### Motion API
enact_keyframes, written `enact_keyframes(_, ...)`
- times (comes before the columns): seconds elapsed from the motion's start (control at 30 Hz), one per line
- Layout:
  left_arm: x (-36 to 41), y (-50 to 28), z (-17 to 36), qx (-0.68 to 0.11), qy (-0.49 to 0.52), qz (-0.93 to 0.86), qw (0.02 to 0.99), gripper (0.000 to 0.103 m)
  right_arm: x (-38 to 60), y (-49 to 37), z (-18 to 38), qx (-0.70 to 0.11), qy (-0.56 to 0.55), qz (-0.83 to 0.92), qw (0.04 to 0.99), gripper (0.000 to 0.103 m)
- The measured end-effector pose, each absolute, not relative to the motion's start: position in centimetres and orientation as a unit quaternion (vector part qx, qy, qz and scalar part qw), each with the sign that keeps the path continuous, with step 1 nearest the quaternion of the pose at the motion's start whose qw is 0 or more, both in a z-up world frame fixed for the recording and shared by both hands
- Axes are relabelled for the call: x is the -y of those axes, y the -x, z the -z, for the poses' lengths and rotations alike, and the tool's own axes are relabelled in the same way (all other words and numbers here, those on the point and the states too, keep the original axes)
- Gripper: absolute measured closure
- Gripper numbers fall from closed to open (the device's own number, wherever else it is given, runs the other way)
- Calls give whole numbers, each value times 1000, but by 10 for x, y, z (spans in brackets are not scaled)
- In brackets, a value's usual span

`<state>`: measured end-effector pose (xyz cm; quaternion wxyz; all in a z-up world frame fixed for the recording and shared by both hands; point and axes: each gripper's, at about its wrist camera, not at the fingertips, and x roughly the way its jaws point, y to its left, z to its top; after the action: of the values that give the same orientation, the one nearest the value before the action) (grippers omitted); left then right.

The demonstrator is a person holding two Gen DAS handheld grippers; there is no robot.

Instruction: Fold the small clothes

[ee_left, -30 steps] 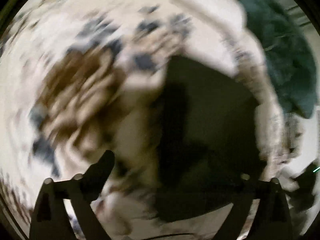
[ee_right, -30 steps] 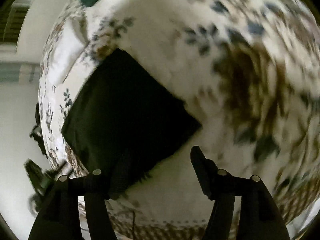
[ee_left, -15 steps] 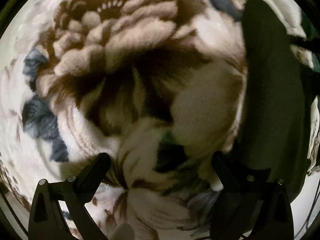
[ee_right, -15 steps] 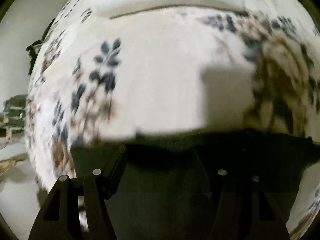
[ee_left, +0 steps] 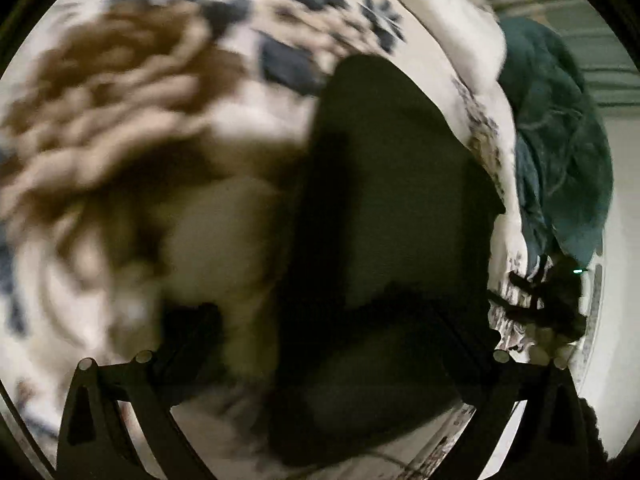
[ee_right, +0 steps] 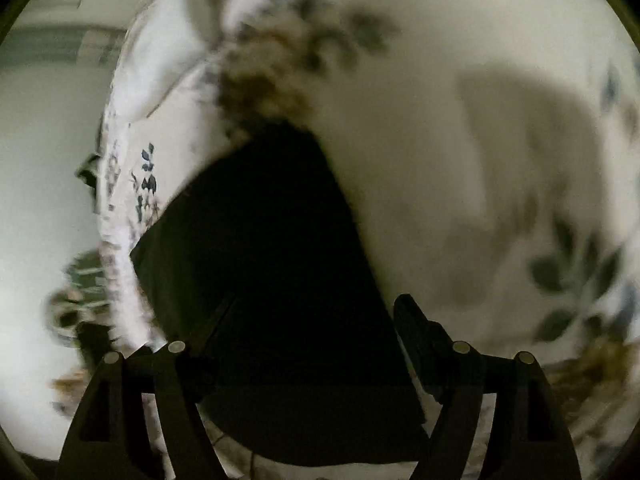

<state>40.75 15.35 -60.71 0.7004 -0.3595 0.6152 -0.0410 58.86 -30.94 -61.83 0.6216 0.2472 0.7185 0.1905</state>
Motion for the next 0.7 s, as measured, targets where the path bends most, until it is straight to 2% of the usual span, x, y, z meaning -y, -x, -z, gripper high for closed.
enact_keyframes(0.13, -148, -433, 622, -609, 346, 61, 711, 0, 308, -581, 663, -715, -295, -252, 581, 22)
enact_keyframes(0.3, -142, -437, 625, -605, 333, 84, 718, 0, 290, -579, 675, -702, -340, -334, 529, 20)
enact_keyframes(0.47, -137, -433, 615, -595, 327, 87, 729, 0, 261, -575, 690, -719, -331, -355, 496, 21)
enact_keyframes(0.5, -134, -433, 612, -587, 332, 91, 733, 16, 262, -575, 691, -718, -340, -347, 499, 33)
enact_keyframes(0.53, -131, -433, 607, -580, 333, 89, 738, 37, 264, -575, 690, -719, -341, -336, 504, 48)
enact_keyframes(0.57, -130, -433, 605, -582, 330, 85, 738, 70, 263, -574, 689, -723, -333, -321, 514, 76)
enact_keyframes(0.6, -131, -434, 602, -581, 338, 87, 735, 76, 267, -572, 687, -724, -332, -307, 521, 82)
enact_keyframes(0.7, -131, -436, 587, -578, 340, 89, 736, 79, 272, -565, 665, -711, -326, -296, 549, 85)
